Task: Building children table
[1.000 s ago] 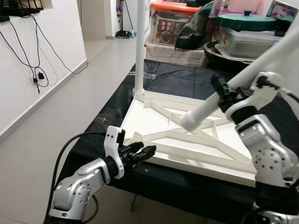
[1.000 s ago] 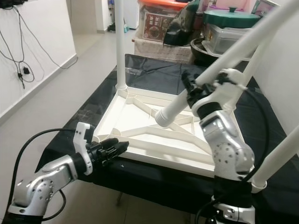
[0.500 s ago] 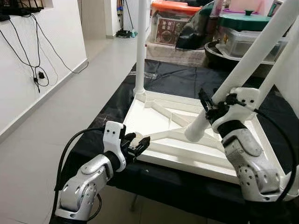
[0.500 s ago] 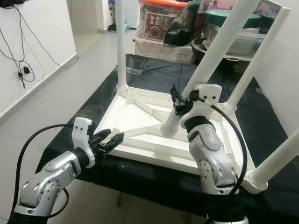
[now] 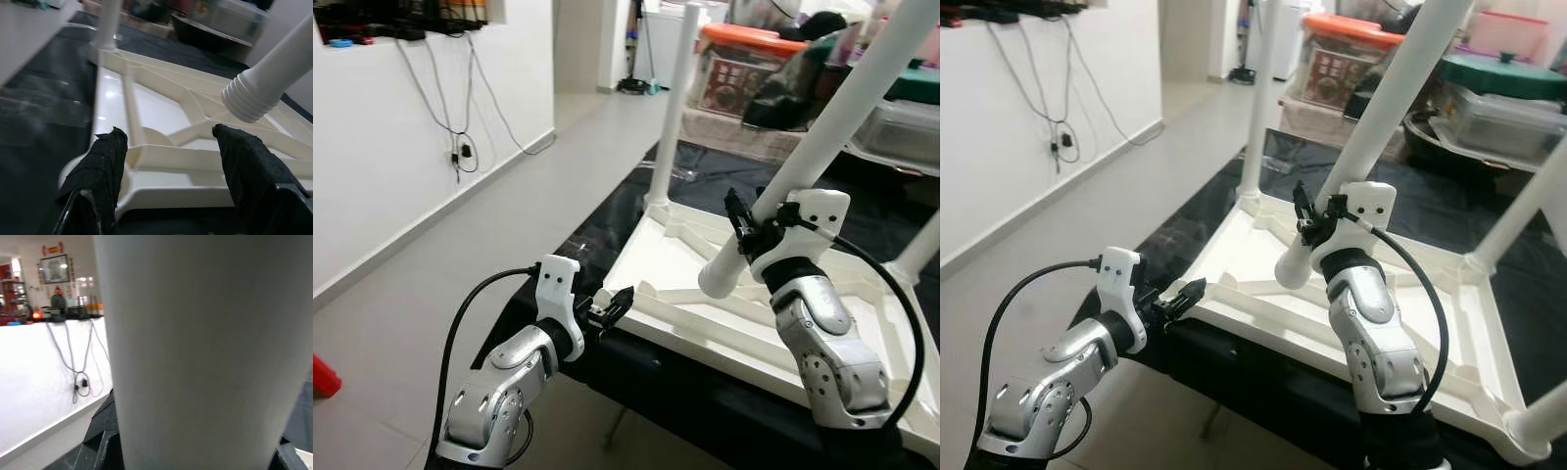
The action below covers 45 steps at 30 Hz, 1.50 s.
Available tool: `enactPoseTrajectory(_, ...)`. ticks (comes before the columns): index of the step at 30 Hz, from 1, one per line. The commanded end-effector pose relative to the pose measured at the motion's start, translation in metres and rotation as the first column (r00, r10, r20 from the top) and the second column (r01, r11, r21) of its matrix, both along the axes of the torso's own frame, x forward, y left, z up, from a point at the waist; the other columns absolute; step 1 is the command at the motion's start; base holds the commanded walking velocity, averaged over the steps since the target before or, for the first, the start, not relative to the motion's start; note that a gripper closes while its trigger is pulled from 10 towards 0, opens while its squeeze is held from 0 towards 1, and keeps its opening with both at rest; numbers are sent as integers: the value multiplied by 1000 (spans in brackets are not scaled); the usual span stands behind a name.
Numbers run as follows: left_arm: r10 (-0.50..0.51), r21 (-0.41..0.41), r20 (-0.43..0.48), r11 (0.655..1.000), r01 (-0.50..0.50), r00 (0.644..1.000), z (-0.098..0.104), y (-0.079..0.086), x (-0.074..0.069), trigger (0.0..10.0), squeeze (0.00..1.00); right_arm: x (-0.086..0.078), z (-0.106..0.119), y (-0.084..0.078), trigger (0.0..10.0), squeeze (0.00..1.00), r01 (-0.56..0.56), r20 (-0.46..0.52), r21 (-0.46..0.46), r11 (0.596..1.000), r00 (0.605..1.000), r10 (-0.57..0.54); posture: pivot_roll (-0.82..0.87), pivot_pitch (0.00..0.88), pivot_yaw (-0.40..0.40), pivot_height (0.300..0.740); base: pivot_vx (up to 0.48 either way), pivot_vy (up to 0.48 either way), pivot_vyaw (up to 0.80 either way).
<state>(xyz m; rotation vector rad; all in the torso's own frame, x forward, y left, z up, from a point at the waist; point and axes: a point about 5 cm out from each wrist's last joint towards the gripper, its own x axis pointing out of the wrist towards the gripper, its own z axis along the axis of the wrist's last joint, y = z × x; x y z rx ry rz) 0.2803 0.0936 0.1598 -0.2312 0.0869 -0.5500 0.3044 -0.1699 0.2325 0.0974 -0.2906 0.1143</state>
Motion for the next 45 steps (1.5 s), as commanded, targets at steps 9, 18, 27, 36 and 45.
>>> enactPoseTrajectory(9, 33, 2, -4, 999, -33, 999, 2, 3, 3, 10000, 0, -2, 6, -5, 10000, 0, 33, 25, 36, 999, 999, -34, 127, 0, -124, 740, 0, 267, 154)
enactPoseTrajectory(18, 58, 24, 1, 998, -58, 998, 1, 7, 5, 10000, 0, -2, 6, -8, 10000, 0, 39, 27, 32, 999, 999, -40, 128, 0, -124, 740, 0, 107, 0)
enactPoseTrajectory(27, 48, 16, 2, 999, -48, 999, 3, 3, 2, 10000, 0, 1, 7, -12, 10000, 0, 9, 21, 11, 1000, 1000, -9, 124, 0, -124, 740, 0, 0, 0)
enactPoseTrajectory(36, 41, 22, 4, 999, -41, 999, 3, -1, -7, 10000, 0, 23, 1, -19, 10000, 0, -125, -59, 1, 992, 990, 125, 131, 15, -135, 740, 0, 0, 0)
enactPoseTrajectory(45, 53, 19, -5, 998, -53, 999, 6, 0, -17, 10000, 0, 43, 11, -14, 10000, 0, -193, -54, -3, 981, 980, 193, 139, 113, -150, 740, 0, 0, 0)
